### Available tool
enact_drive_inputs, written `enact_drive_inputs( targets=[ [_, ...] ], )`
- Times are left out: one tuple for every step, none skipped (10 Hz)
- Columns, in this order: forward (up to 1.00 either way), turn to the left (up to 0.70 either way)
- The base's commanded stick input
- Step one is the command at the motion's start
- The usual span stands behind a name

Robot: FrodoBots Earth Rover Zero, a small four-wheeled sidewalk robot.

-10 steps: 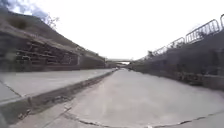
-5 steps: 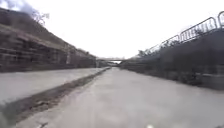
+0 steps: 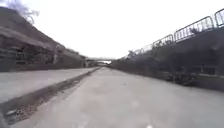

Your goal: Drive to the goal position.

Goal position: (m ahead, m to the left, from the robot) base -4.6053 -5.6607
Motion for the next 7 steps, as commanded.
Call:
enact_drive_inputs(
  targets=[
    [0.70, -0.10],
    [0.70, 0.00],
    [0.70, 0.00],
    [0.70, 0.00],
    [0.70, 0.00],
    [0.70, 0.00],
    [0.70, 0.00]
  ],
)
